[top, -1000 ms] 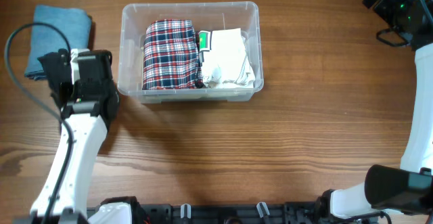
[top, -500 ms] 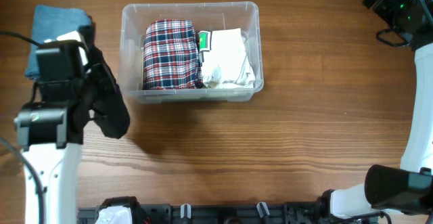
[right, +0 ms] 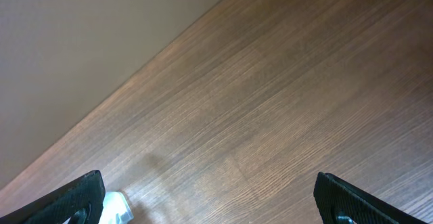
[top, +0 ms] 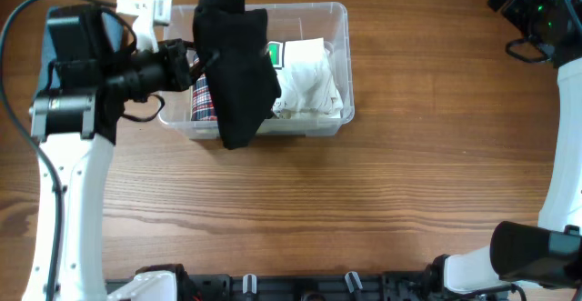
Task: Pack container
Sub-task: 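Carry the black cloth over the box and lower it onto the plaid cloth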
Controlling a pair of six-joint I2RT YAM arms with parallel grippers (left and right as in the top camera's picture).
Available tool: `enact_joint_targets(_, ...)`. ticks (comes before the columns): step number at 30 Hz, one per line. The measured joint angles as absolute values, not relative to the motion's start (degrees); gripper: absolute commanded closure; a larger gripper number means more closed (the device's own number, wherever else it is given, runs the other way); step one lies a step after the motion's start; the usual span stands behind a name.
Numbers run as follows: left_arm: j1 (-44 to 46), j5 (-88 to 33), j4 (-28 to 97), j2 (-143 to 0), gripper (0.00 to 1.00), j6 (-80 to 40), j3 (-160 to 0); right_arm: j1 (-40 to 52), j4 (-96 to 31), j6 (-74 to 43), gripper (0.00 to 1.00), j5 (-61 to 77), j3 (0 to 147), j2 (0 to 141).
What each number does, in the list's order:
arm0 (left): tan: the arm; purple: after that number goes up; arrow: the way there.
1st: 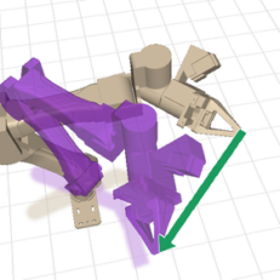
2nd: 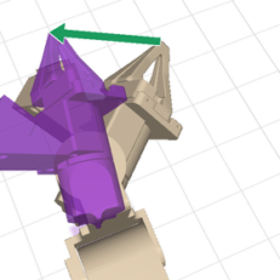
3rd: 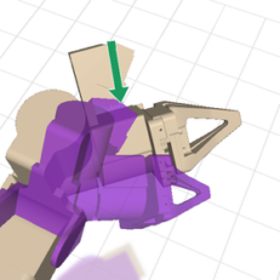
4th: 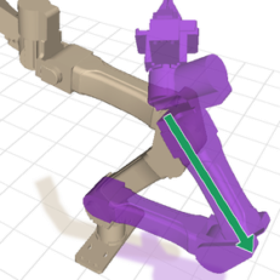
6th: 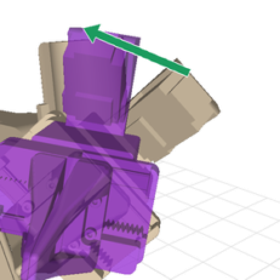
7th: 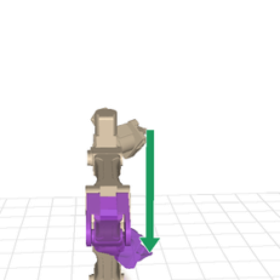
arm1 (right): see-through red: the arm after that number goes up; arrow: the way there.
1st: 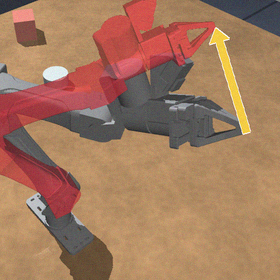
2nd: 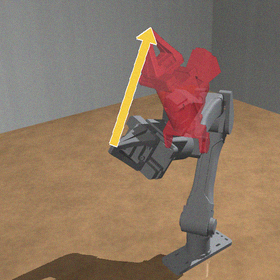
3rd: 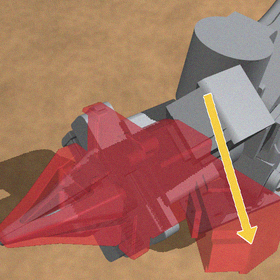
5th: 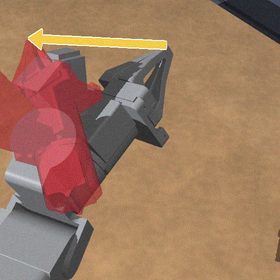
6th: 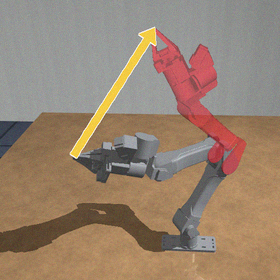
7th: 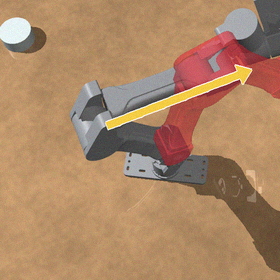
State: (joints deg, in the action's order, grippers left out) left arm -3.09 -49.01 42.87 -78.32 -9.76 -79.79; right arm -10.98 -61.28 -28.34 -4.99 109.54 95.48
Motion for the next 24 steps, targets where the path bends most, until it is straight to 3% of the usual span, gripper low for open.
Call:
enact_joint_targets(7, -2.0, -54.1, 35.0, -91.5, 0.96, -7.5, -79.8, -11.0, -61.3, -28.3, 0.00, -5.0, 109.5, 95.5)
enact_joint_targets(16, -0.8, -61.8, 19.2, -97.9, 0.96, -8.1, -79.8, -11.0, -61.2, -28.3, 0.01, -5.0, 109.5, 95.5)
enact_joint_targets(24, -2.6, -64.4, 25.5, -97.9, 0.96, -7.5, -80.0, -11.0, -61.2, -28.3, 0.00, -5.0, 109.5, 95.5)
